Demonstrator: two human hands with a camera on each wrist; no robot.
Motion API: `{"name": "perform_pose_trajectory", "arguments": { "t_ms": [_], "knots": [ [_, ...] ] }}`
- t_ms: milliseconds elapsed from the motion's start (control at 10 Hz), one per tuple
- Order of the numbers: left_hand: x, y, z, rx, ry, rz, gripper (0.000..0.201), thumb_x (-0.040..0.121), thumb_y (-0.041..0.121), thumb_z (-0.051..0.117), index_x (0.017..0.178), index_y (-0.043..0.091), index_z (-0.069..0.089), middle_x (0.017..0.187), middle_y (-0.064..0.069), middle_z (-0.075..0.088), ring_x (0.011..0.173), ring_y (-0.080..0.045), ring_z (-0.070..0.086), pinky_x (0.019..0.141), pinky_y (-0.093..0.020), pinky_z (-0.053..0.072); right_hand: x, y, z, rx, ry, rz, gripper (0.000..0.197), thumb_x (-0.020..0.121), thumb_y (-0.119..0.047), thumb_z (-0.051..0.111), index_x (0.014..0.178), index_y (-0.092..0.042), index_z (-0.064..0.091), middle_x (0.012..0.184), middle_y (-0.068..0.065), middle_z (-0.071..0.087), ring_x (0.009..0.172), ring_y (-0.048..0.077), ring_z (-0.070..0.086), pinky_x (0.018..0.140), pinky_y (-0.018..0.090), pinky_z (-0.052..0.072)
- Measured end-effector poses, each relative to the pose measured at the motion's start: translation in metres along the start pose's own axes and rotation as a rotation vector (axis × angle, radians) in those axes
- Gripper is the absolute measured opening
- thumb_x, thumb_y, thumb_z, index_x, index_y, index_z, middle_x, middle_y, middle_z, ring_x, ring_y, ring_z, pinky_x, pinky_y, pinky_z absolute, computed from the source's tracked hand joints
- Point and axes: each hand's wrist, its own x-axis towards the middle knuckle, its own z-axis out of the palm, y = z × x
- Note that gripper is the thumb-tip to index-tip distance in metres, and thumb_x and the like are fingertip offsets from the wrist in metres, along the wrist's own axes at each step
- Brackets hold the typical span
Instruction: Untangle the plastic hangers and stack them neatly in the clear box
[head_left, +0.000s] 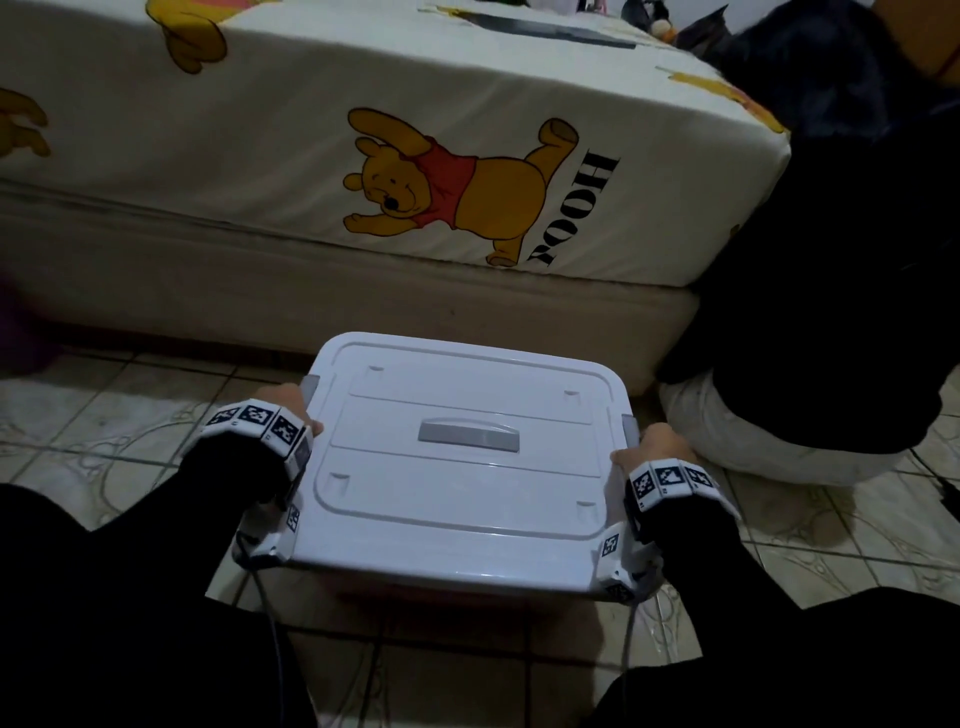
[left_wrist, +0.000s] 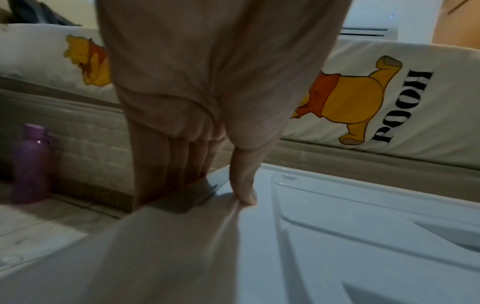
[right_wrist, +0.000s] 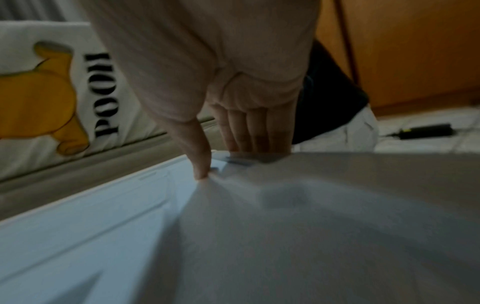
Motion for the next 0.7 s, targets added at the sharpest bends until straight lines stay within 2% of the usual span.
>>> {"name": "perform_pose_trajectory", "arguments": {
  "t_ms": [100,200,300,400,500,600,700],
  "knots": [
    [0.000,0.005,0.002,0.060,0.003,0.004,0.042,0.087,0.030,0.066,0.062,0.009,0.040,0.063,-0.003,0.048,0.055,-0.015,0.043,0.048,-0.024,0.031,-0.007,-0.004,0.001,-0.051,0.028,-0.034,0.022,0.084,-0.018,0.063,0.096,-0.001,0.055,0.106,0.020,0.062,0.092,0.035,0.060,0.067,0.032,0.044],
    [0.002,0.014,0.003,0.083,0.011,0.057,0.029,0.087,0.030,0.061,0.096,0.003,0.055,0.107,-0.016,0.061,0.091,-0.028,0.058,0.072,-0.030,0.044,-0.010,-0.015,0.006,-0.094,0.046,-0.159,0.028,0.085,-0.014,0.054,0.112,-0.006,0.053,0.119,0.016,0.056,0.109,0.034,0.056,0.087,0.037,0.048],
    [0.008,0.034,0.004,0.112,-0.009,0.214,0.066,0.088,0.048,0.056,0.135,0.004,0.039,0.140,-0.018,0.040,0.126,-0.036,0.040,0.101,-0.039,0.038,-0.013,-0.035,0.016,-0.120,-0.027,-0.320,0.044,0.087,-0.029,0.058,0.126,-0.010,0.048,0.131,0.011,0.051,0.123,0.028,0.047,0.102,0.041,0.039],
    [0.013,0.052,0.020,0.141,-0.082,0.308,0.080,0.087,0.062,0.048,0.144,0.008,0.029,0.150,-0.018,0.026,0.137,-0.037,0.026,0.112,-0.045,0.025,-0.015,-0.047,0.030,-0.141,-0.154,-0.380,0.055,0.086,-0.040,0.061,0.129,-0.009,0.045,0.142,0.011,0.039,0.131,0.028,0.038,0.106,0.047,0.034],
    [0.012,0.059,0.036,0.139,-0.079,0.262,0.092,0.082,0.068,0.050,0.149,0.015,0.013,0.155,-0.022,0.004,0.142,-0.041,0.008,0.115,-0.049,0.015,-0.013,-0.053,0.036,-0.212,-0.163,-0.354,0.060,0.083,-0.043,0.063,0.129,-0.010,0.044,0.145,0.011,0.032,0.135,0.028,0.030,0.106,0.053,0.031],
    [0.011,0.064,0.038,0.131,-0.089,0.222,0.096,0.081,0.068,0.051,0.151,0.018,0.008,0.156,-0.020,-0.005,0.143,-0.041,0.001,0.116,-0.050,0.011,-0.008,-0.058,0.036,-0.199,-0.176,-0.328,0.061,0.082,-0.043,0.065,0.128,-0.010,0.044,0.144,0.010,0.034,0.133,0.028,0.033,0.106,0.053,0.030],
    [0.009,0.072,0.029,0.110,-0.082,0.210,0.092,0.080,0.066,0.053,0.148,0.016,0.016,0.155,-0.020,0.007,0.141,-0.040,0.011,0.114,-0.049,0.017,-0.004,-0.063,0.032,-0.209,-0.171,-0.335,0.060,0.081,-0.045,0.065,0.126,-0.010,0.045,0.140,0.011,0.039,0.126,0.030,0.042,0.103,0.051,0.035]
  ]
}}
